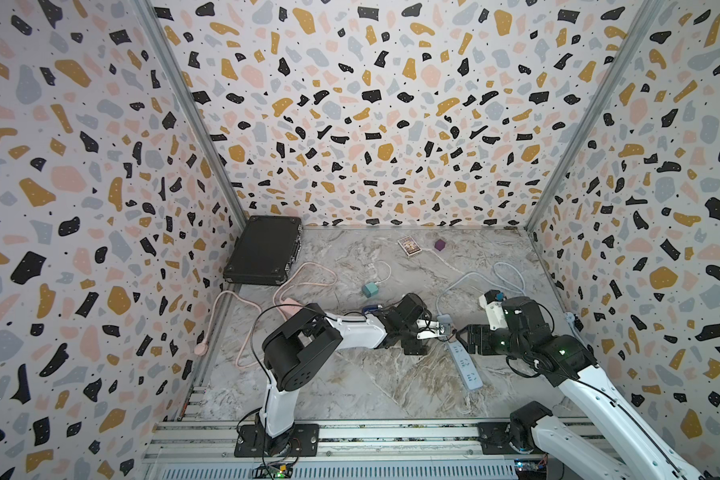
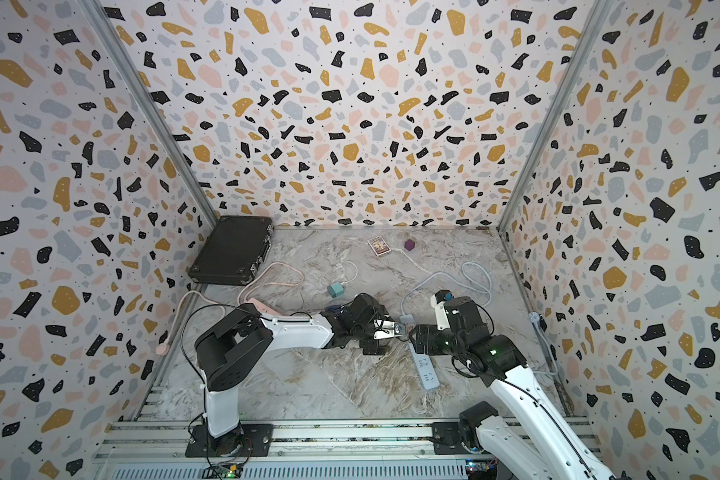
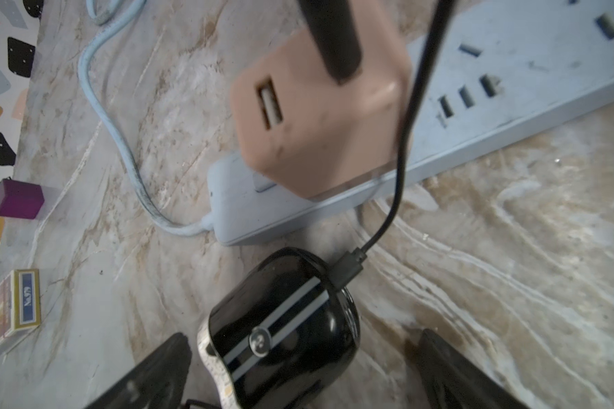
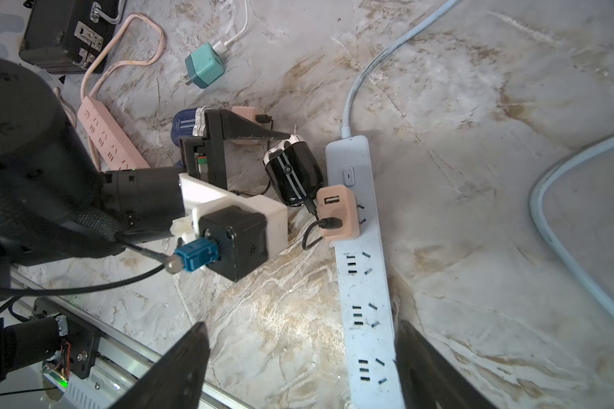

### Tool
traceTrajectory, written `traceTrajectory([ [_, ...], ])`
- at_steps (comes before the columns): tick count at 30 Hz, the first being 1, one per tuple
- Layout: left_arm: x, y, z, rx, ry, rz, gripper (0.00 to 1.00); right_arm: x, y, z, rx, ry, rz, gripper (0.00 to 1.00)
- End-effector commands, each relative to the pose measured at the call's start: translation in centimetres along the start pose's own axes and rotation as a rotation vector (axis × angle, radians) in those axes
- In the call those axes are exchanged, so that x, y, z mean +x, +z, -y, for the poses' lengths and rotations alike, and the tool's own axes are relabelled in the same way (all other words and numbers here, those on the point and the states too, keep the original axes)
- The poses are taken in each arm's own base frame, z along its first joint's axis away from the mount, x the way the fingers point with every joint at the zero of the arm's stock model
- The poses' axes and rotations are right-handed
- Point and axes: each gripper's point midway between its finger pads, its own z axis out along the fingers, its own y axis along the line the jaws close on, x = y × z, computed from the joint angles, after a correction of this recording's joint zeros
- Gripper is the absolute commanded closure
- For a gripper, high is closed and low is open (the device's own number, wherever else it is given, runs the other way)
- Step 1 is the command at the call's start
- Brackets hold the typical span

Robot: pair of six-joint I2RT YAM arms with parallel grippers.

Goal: Unplug the electric shaver
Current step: Pick up the electric shaver from the center of the board.

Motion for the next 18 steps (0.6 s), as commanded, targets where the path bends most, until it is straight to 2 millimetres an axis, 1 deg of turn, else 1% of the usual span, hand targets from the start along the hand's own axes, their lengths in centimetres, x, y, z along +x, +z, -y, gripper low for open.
traceTrajectory([
  [1, -0.6, 0.8, -1.0, -0.023, 0.043, 0.009, 0.0, 0.6, -0.3, 0.0, -0.007, 0.013, -0.014, 0.17],
  [5, -0.7, 1.5, -1.2, -0.015, 0.055, 0.0, 0.0, 0.7, -0.5, 0.0, -0.012, 0.012, -0.014, 0.17],
  [8, -0.5, 1.9, -1.0, 0.002, 0.056, -0.008, 0.0, 0.9, -0.5, 0.1, -0.011, 0.013, -0.018, 0.16],
  [13, 0.2, 2.5, -0.3, 0.057, 0.035, -0.033, 0.0, 1.0, -0.5, 0.0, -0.014, 0.01, -0.017, 0.16],
  [18, 0.9, 2.6, 0.3, 0.102, 0.006, -0.06, 0.02, 1.1, -0.4, 0.1, -0.015, 0.009, -0.021, 0.16],
])
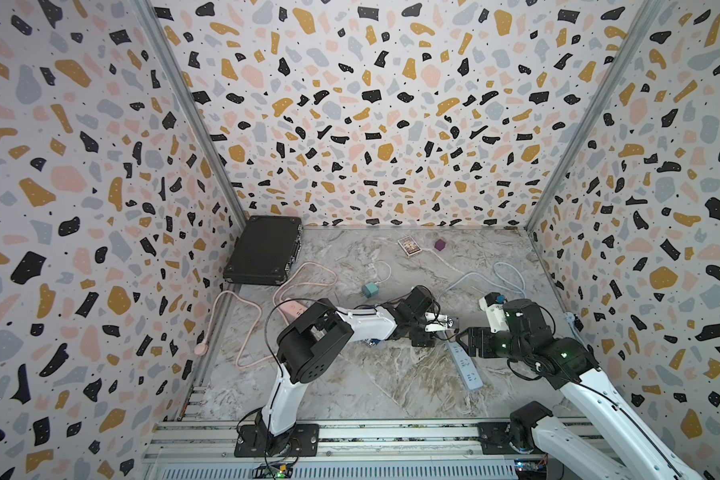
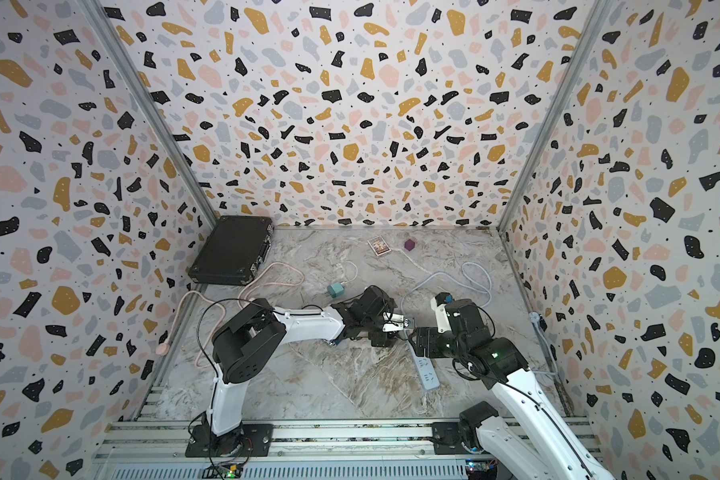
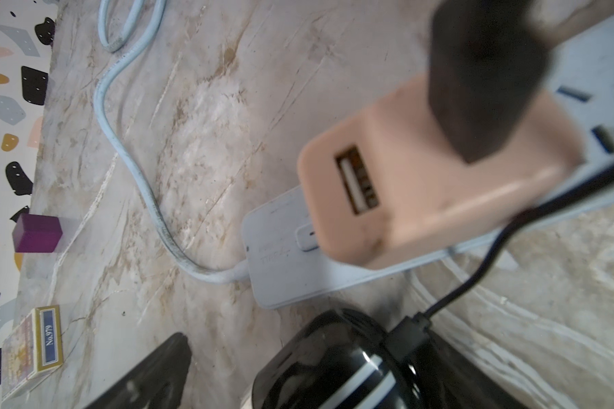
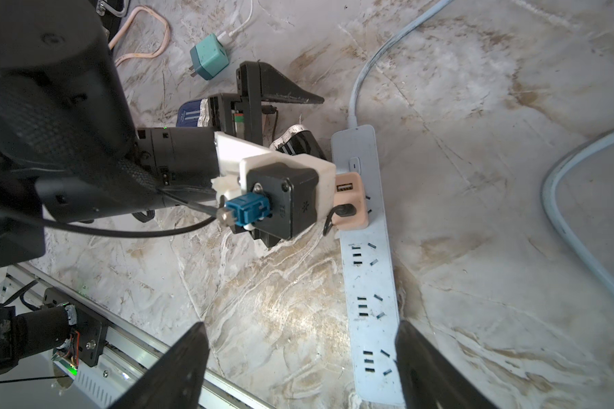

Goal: Unplug the electric shaver
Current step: Pick up the electric shaver from the center of the board.

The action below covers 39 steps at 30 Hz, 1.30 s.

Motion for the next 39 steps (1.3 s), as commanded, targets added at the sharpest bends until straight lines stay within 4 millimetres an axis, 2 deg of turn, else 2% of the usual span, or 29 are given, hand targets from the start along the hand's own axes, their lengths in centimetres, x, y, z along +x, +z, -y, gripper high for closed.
traceTrajectory([
  [1, 2.2, 0.7, 2.1, 0.099, -0.041, -0.065, 0.03, 0.4, -0.3, 0.1, 0.0, 0.004, -0.007, 0.16],
  [7, 2.3, -0.5, 3.1, 0.205, -0.132, -0.063, 0.12, 0.3, -0.6, 0.3, 0.008, 0.001, 0.004, 0.16],
  [13, 2.0, -2.6, 3.9, 0.284, -0.177, -0.083, 0.13, 0.2, -0.8, 0.2, 0.007, -0.001, 0.008, 0.15],
  [17, 1.8, -2.9, 3.9, 0.318, -0.19, -0.102, 0.16, 0.1, -0.9, 0.1, 0.003, -0.003, 0.007, 0.15],
  [22, 2.2, -3.4, 4.9, 0.357, -0.232, -0.128, 0.19, 0.1, -1.1, 0.2, 0.008, -0.002, 0.009, 0.15],
  [27, 2.0, -3.7, 5.8, 0.391, -0.258, -0.111, 0.12, 0.1, -1.1, 0.1, 0.004, -0.003, 0.007, 0.14],
  [36, 1.5, -2.5, 4.5, 0.337, -0.217, -0.084, 0.0, 0.1, -1.2, -0.2, -0.013, -0.003, 0.004, 0.14],
  [39, 1.2, -2.1, 4.0, 0.338, -0.227, -0.083, 0.01, 0.2, -1.2, -0.2, -0.015, 0.0, 0.003, 0.14],
])
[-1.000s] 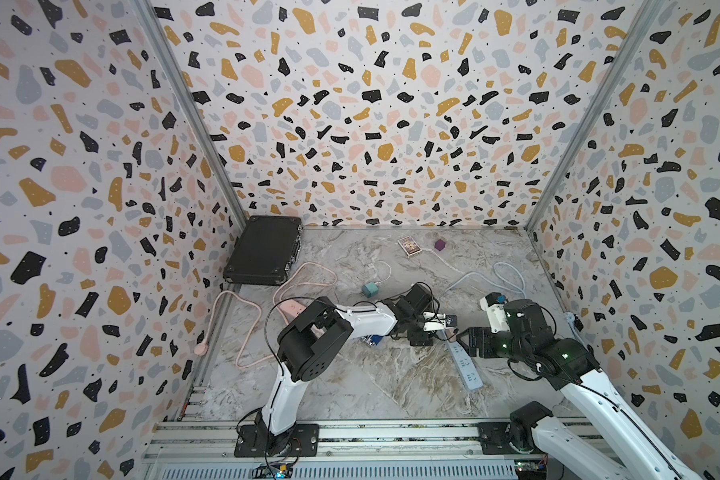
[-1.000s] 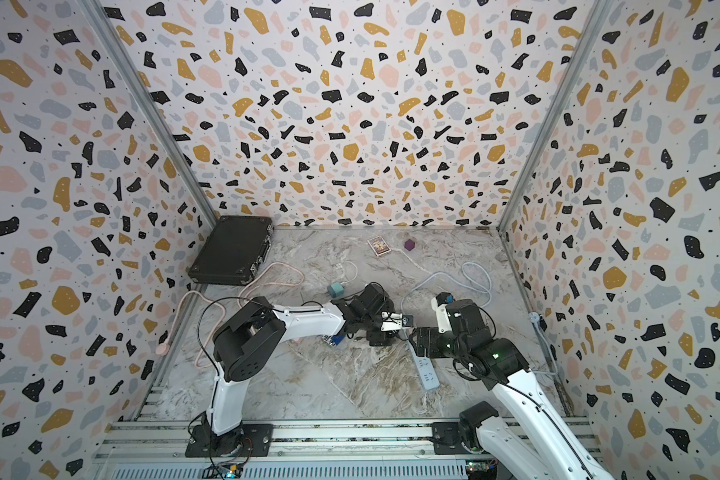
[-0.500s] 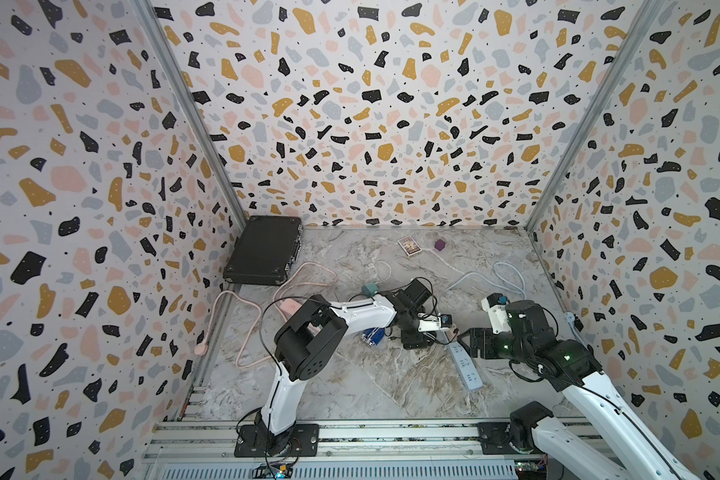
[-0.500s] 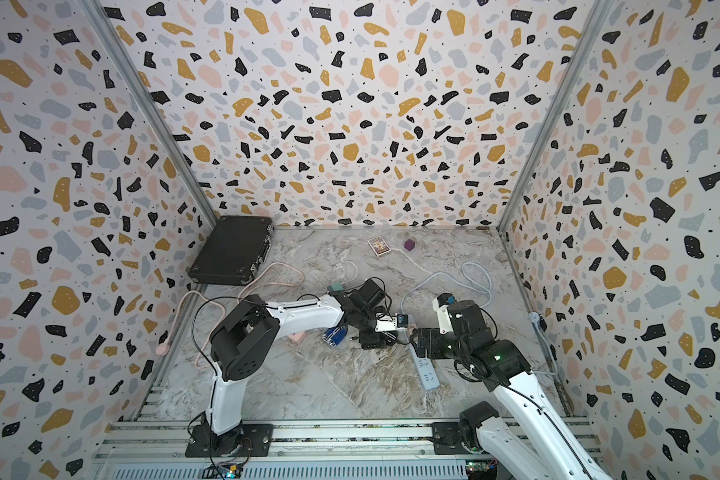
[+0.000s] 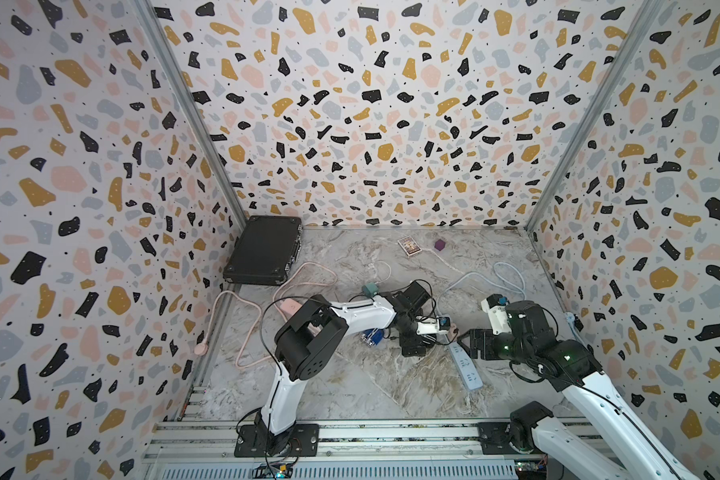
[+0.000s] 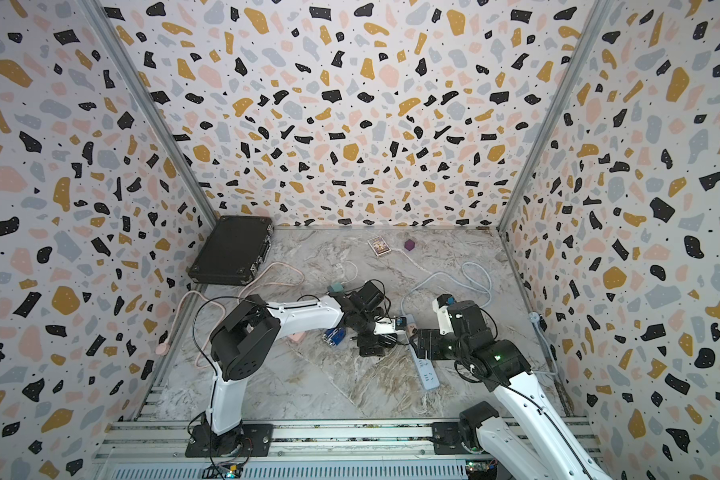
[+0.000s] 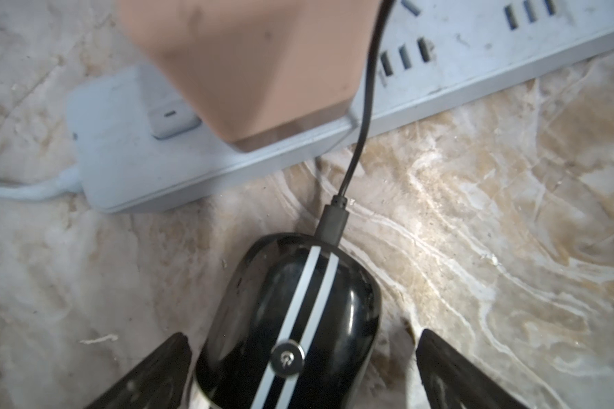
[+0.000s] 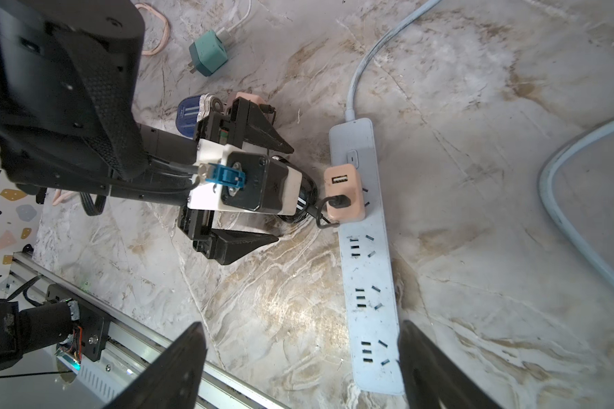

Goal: Unplug the electric shaver
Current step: Pick up the electric shaver from the center of the board.

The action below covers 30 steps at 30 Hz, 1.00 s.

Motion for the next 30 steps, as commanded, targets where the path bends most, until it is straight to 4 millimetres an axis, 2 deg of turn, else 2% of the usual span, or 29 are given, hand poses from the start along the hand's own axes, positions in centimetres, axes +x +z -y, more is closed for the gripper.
traceTrajectory([
  [1, -1.3, 0.1, -0.7, 0.003, -0.005, 0.023, 0.0, -0.2, -0.8, -0.3, -0.01, -0.006, 0.01, 0.14],
  [10, -0.6, 0.9, 0.1, 0.066, -0.004, -0.002, 0.01, -0.2, -0.7, -0.4, -0.012, -0.012, 0.006, 0.13],
  [15, -0.5, 1.1, 0.7, 0.12, -0.027, -0.025, 0.17, -0.1, -0.8, -0.3, -0.011, -0.009, 0.006, 0.13],
  [21, -0.2, 1.5, 1.5, 0.152, -0.035, -0.025, 0.25, -0.1, -1.0, -0.4, -0.014, -0.009, 0.016, 0.13],
  [26, -0.2, 0.9, 2.0, 0.156, -0.044, -0.023, 0.36, -0.3, -1.3, -0.4, -0.012, -0.006, 0.027, 0.13],
  [30, -0.3, 0.3, 2.2, 0.147, -0.051, -0.012, 0.41, -0.3, -1.4, -0.4, -0.014, -0.004, 0.031, 0.13],
])
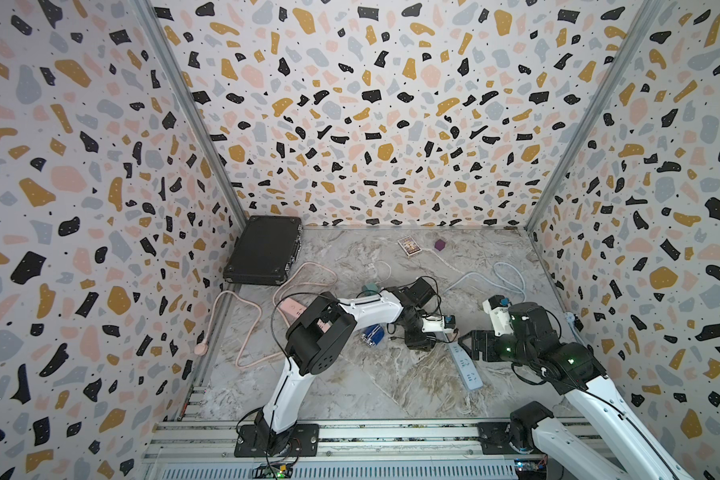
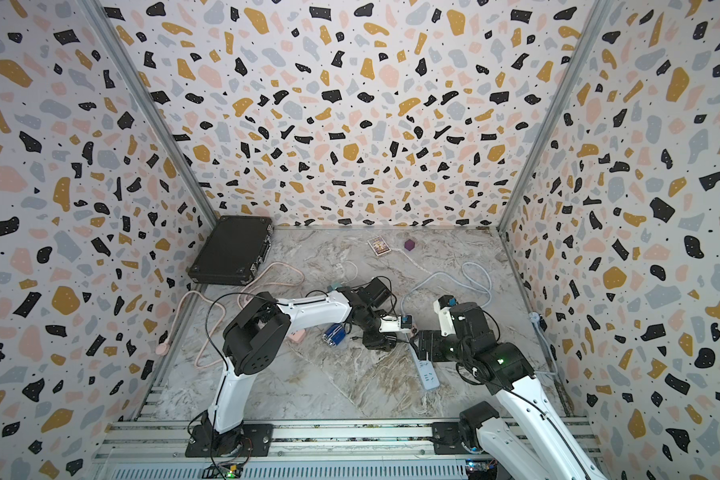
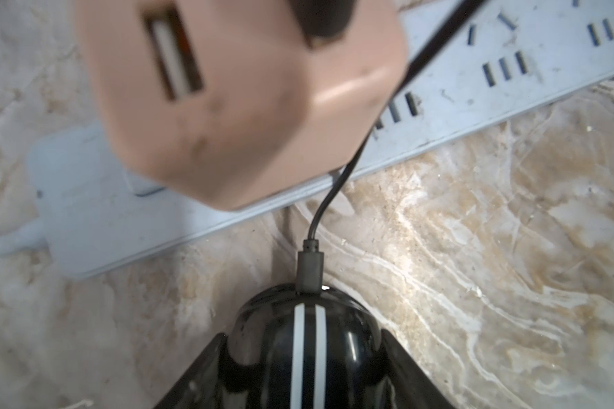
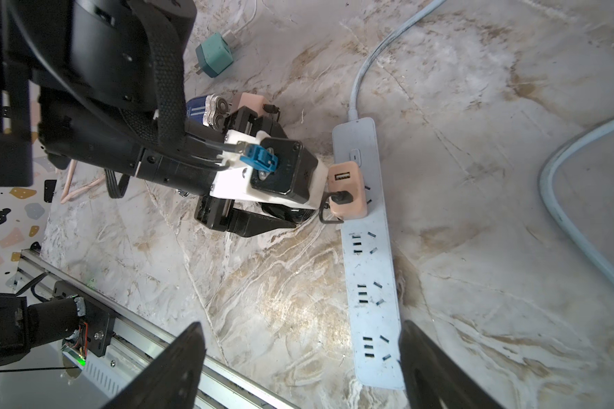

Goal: Unplug the electric shaver
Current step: Pick up the electric shaver from the center of the board.

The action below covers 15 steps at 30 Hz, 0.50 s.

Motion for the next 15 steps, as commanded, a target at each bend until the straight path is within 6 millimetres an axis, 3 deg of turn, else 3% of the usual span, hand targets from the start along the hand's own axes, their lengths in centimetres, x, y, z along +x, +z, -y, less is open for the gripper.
traceTrajectory([
  [1, 0.7, -0.6, 1.6, 0.04, -0.028, -0.021, 0.42, -0.5, -0.8, -0.3, -0.004, -0.002, 0.019, 0.13],
  [7, 0.6, -1.8, 1.5, -0.005, -0.029, -0.019, 0.47, -0.7, -1.0, -0.5, -0.015, 0.004, 0.028, 0.14],
  [10, -0.2, -2.9, 1.3, -0.029, -0.038, 0.001, 0.48, -0.5, -1.1, -1.0, -0.043, 0.008, 0.021, 0.22],
  [15, -2.1, -5.1, 1.3, -0.063, -0.04, 0.071, 0.48, -0.8, -1.4, -2.8, -0.157, 0.061, 0.057, 0.23],
])
